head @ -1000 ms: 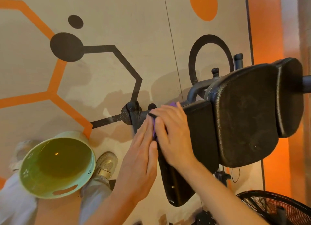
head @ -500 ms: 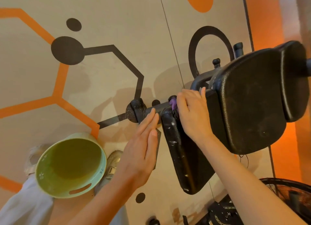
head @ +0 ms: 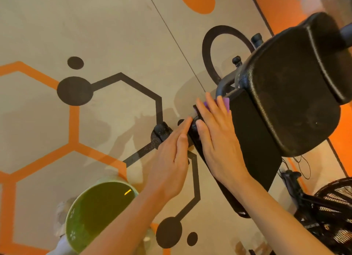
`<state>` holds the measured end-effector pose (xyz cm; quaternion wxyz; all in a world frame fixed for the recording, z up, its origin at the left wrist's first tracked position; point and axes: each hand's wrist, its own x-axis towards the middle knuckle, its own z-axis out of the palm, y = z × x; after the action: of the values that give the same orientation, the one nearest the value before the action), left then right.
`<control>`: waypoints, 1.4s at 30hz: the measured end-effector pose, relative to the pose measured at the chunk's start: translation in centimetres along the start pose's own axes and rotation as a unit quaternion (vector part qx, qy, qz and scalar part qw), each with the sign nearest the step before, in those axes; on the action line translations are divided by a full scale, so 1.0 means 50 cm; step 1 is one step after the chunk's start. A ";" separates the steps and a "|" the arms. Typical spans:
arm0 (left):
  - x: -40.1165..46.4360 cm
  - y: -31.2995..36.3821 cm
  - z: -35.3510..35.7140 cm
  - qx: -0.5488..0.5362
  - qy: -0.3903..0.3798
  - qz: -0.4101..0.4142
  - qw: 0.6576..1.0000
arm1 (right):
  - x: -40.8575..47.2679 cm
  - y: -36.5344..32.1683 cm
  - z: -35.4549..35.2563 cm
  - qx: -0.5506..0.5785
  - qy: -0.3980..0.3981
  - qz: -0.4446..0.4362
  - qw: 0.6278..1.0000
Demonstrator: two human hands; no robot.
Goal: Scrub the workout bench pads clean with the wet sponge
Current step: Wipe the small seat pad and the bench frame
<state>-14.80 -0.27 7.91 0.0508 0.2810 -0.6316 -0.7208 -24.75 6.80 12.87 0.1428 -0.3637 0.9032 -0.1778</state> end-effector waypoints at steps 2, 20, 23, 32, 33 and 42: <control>0.000 -0.007 0.000 -0.012 -0.001 0.009 1.000 | -0.041 0.024 -0.008 -0.027 -0.046 -0.032 0.998; 0.072 -0.086 -0.014 -0.036 0.008 0.182 0.983 | -0.147 0.101 0.024 -0.436 -0.040 -0.219 0.872; 0.087 -0.093 -0.018 -0.094 0.002 0.220 0.971 | -0.079 0.053 0.029 -0.439 0.013 -0.260 0.860; 0.102 -0.120 -0.003 -0.139 0.008 0.237 0.962 | -0.134 0.151 0.040 -0.455 0.008 -0.236 0.858; 0.102 -0.119 -0.001 -0.143 0.001 0.238 0.961 | -0.113 0.122 0.040 -0.439 0.021 -0.222 0.871; 0.106 -0.109 -0.001 -0.222 -0.054 0.221 0.948 | 0.019 0.053 0.011 -0.203 0.067 -0.037 0.976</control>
<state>-17.68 -1.52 0.97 0.2355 0.0766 -0.5039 -0.8275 -26.79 7.79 11.14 -0.0016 -0.4053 0.9140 -0.0203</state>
